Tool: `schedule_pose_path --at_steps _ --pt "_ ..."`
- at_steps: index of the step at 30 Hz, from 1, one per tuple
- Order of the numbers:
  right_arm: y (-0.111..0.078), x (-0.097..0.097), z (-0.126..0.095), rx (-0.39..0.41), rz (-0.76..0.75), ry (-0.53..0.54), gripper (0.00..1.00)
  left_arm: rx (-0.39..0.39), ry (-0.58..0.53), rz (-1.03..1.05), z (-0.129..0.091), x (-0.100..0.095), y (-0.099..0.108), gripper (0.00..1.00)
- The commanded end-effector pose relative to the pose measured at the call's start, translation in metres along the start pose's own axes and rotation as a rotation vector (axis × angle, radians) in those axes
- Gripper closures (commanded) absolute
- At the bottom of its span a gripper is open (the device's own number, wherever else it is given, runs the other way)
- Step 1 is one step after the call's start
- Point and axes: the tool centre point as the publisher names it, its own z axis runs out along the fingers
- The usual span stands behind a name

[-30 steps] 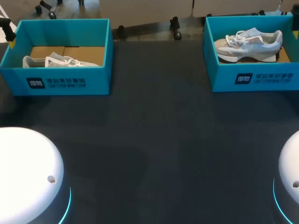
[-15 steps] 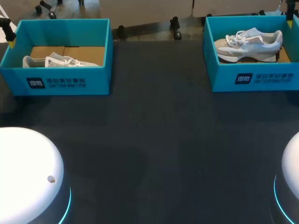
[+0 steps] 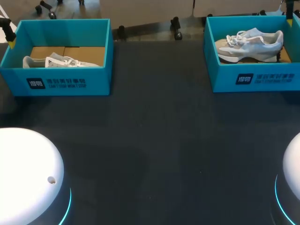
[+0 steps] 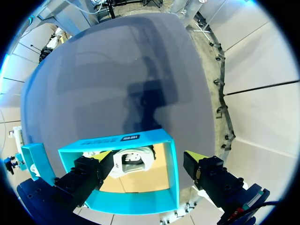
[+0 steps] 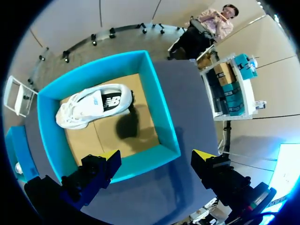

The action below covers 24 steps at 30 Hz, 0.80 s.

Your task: Take the shoe out of the shoebox, open the shoe tongue, remove and reinsert the insole, then place the shoe into the shoebox

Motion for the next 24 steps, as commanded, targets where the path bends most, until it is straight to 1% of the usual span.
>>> schedule_pose_path --at_steps 1,3,5,9,11,13,24 --pt "0.041 0.028 0.013 0.020 -0.030 -0.082 0.00 -0.003 0.003 0.001 0.000 0.000 -0.001 0.00" --pt "0.049 0.031 0.019 0.002 -0.047 -0.100 0.00 -0.003 0.003 0.001 0.000 0.000 -0.001 0.00" --pt "0.059 0.032 0.026 -0.030 -0.060 -0.094 0.00 -0.003 0.003 0.001 0.000 0.000 -0.001 0.00" --pt "0.067 0.033 0.037 -0.057 -0.072 -0.096 0.00 -0.003 0.003 0.001 0.000 0.000 -0.001 0.00" --pt "0.071 0.033 0.043 -0.082 -0.082 -0.079 0.00 -0.003 0.003 0.001 0.000 0.000 -0.001 0.00" --pt "0.073 0.033 0.048 -0.092 -0.100 -0.032 0.00 -0.003 0.003 0.001 0.000 0.000 -0.001 0.00" --pt "0.073 0.033 0.048 -0.092 -0.100 -0.032 0.00 -0.003 0.003 0.001 0.000 0.000 -0.001 0.00"
